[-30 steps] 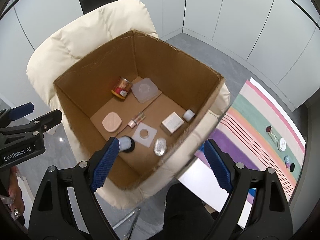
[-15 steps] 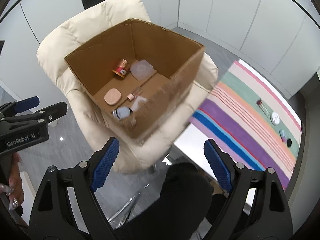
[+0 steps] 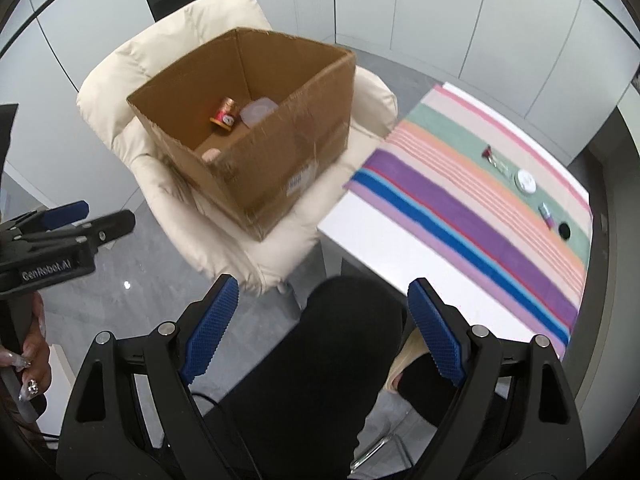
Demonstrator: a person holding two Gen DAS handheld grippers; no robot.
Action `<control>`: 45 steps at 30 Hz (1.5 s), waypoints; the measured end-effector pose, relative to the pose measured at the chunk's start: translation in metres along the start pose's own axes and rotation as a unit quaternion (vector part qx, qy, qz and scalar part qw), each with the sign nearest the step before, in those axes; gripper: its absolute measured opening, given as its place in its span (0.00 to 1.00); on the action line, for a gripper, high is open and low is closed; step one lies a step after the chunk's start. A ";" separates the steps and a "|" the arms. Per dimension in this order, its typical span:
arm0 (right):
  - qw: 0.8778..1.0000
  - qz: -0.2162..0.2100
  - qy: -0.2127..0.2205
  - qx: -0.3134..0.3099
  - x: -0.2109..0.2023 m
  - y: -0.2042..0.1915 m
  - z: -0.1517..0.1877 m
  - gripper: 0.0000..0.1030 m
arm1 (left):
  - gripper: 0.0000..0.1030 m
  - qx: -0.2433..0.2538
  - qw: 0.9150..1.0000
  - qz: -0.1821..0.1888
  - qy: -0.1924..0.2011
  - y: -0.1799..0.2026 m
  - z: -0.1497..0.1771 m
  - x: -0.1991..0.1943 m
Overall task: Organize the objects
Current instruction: 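Withdraw both open tools up and away from the cardboard box, then move both open tools back toward the items on the striped cloth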
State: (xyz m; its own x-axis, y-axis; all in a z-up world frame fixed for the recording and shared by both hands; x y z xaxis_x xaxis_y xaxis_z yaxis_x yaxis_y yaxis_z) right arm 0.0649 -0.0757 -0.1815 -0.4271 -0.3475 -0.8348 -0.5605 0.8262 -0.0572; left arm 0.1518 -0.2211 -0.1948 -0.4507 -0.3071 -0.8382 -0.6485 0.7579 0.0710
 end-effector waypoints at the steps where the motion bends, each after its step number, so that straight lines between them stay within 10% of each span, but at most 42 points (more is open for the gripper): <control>1: 1.000 -0.001 -0.003 0.000 -0.001 0.002 0.006 0.86 | 0.86 0.002 1.000 0.002 -0.002 0.003 0.003 0.000; 23: 0.999 0.008 -0.017 0.033 -0.029 0.061 0.059 0.86 | 0.86 0.004 1.000 0.012 -0.023 0.056 0.042 -0.004; 45: 0.979 0.107 -0.012 0.171 -0.044 0.208 0.114 0.86 | 0.86 0.148 0.986 0.072 -0.010 0.212 0.023 0.016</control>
State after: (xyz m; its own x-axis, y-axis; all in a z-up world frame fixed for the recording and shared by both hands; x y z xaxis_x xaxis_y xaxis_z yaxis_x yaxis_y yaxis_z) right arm 0.0479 0.1625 -0.2194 -0.4896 -0.1431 -0.8601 -0.1880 0.9806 -0.0561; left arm 0.0213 -0.0523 -0.2061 -0.5111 -0.1751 -0.8415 -0.3696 0.9287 0.0312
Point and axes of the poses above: each gripper's, at about its wrist camera, not at the fingertips, and x roughly the way its jaws point, y to its right, z to its underside, the point moved 2 cm from there along x, roughly the way its jaws point, and after that the axes turned 9 degrees about y, right-handed, at the moved point
